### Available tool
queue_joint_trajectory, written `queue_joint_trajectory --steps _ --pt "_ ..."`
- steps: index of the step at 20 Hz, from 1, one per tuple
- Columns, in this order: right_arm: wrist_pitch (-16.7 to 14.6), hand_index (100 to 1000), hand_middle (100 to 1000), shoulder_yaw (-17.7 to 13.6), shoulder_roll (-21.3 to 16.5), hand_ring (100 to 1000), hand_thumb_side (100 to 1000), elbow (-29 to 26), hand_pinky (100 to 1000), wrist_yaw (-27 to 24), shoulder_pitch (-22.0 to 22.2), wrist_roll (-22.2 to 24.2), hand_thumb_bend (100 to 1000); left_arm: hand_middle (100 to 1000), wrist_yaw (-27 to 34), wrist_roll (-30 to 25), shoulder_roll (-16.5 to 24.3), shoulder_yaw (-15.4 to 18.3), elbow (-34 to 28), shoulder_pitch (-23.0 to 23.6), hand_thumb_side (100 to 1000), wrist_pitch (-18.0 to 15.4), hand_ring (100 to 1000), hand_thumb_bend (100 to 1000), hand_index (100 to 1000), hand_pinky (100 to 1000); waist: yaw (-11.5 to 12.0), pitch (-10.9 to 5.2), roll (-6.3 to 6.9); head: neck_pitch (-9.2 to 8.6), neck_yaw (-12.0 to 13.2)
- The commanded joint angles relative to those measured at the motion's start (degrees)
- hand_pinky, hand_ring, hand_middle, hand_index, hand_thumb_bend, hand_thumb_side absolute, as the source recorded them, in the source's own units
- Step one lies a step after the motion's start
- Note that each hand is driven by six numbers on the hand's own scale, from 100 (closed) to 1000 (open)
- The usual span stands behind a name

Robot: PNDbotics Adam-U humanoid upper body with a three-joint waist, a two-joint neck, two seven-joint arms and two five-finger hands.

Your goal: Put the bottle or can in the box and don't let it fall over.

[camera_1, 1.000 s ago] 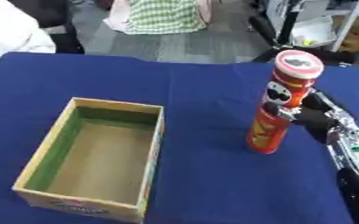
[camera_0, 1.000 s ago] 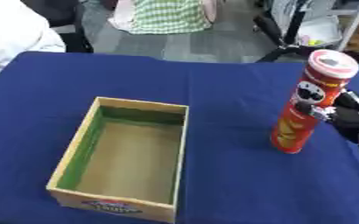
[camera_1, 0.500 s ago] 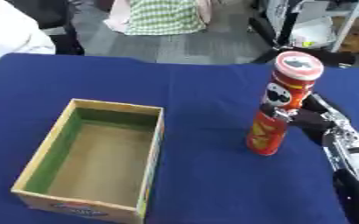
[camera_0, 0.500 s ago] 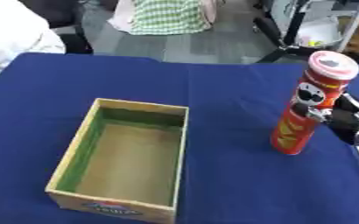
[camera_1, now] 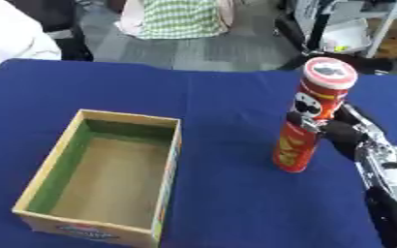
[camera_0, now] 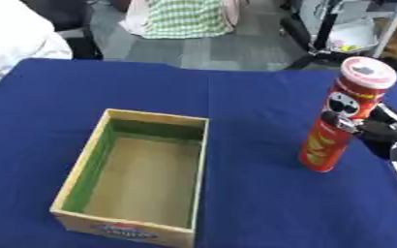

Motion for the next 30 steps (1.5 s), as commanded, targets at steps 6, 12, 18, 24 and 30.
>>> queue_joint_trajectory --steps 6,12,18,24,30 --pt "0.3 594 997 -0.3 -0.8 956 100 -0.7 918 -0.7 -1.1 -0.4 500 824 -0.1 0.1 0.7 0.3 -0.7 -0.2 735 0.0 768 100 825 925 0.1 -0.32 0.12 -0.64 0.1" --pt "0.1 525 991 -0.3 -0.7 952 100 -0.8 916 -0.8 -1.2 -0.1 439 824 -0.1 0.1 0.6 0.4 -0.7 -0.2 734 0.0 768 100 825 925 0.1 -0.35 0.1 -0.66 0.1" --pt "0.0 476 990 -0.3 -0.7 949 100 -1.0 915 -1.0 -1.3 0.1 409 823 -0.1 0.1 0.6 0.4 -0.7 -0.2 734 0.0 767 100 825 925 0.1 -0.34 0.09 -0.6 0.1" --pt "0.1 402 991 -0.3 -1.0 947 100 -1.3 914 -1.1 -1.6 -0.1 383 823 -0.1 0.0 0.6 0.4 -0.7 -0.2 733 0.0 767 100 823 925 0.1 -0.4 0.06 -0.5 0.1" --pt "0.3 317 985 -0.2 -1.2 944 100 -1.6 912 -1.0 -1.8 -0.3 355 823 -0.1 0.0 0.6 0.4 -0.7 -0.2 733 0.0 767 100 823 925 0.1 -0.43 0.02 -0.39 0.1"
